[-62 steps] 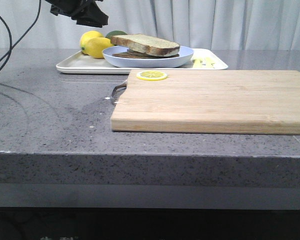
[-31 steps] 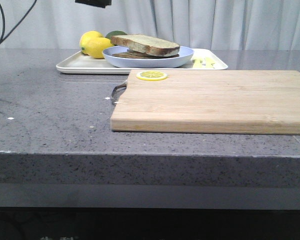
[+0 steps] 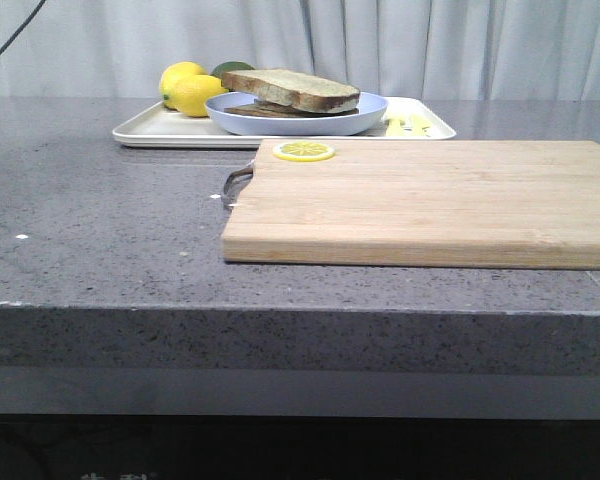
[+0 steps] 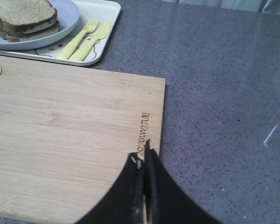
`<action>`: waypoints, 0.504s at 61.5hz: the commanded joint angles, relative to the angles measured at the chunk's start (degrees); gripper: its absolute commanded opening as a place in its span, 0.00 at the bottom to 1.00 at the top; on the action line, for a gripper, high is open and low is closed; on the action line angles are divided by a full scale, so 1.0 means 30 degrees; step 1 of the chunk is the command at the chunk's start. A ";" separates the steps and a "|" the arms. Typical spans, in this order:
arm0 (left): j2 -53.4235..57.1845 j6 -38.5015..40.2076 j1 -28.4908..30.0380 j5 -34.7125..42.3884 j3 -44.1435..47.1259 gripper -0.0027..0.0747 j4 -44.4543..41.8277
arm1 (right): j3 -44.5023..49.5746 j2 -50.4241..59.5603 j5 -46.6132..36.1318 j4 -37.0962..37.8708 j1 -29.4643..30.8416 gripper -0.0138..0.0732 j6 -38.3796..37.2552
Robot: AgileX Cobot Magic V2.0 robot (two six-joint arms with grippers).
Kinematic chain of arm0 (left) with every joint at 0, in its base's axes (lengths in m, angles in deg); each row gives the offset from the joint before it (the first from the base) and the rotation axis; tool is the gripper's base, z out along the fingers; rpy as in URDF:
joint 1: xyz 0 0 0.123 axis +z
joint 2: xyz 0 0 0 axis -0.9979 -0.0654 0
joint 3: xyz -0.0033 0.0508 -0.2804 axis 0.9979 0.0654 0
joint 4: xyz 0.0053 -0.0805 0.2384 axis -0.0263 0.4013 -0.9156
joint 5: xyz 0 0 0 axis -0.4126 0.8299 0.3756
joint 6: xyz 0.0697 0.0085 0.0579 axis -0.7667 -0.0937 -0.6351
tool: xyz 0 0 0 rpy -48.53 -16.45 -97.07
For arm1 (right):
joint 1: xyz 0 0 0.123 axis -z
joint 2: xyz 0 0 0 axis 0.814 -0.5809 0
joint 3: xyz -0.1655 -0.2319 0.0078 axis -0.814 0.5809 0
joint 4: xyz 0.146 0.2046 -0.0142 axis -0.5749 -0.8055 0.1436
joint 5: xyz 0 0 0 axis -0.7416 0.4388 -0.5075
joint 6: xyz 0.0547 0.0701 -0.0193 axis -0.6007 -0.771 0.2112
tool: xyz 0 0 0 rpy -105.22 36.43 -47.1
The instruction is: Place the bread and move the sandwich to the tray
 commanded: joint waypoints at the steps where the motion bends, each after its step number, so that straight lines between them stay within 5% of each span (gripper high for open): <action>1: 0.1788 0.0381 0.0030 -0.0233 -0.2249 0.01 0.1092 | -0.0540 -0.0083 -0.1587 0.0008 0.0073 0.03 0.0046; 31: 0.4480 0.3262 0.0030 -0.0233 -0.2249 0.01 0.1260 | -0.0540 -0.0083 -0.1587 0.0008 0.0073 0.03 0.0046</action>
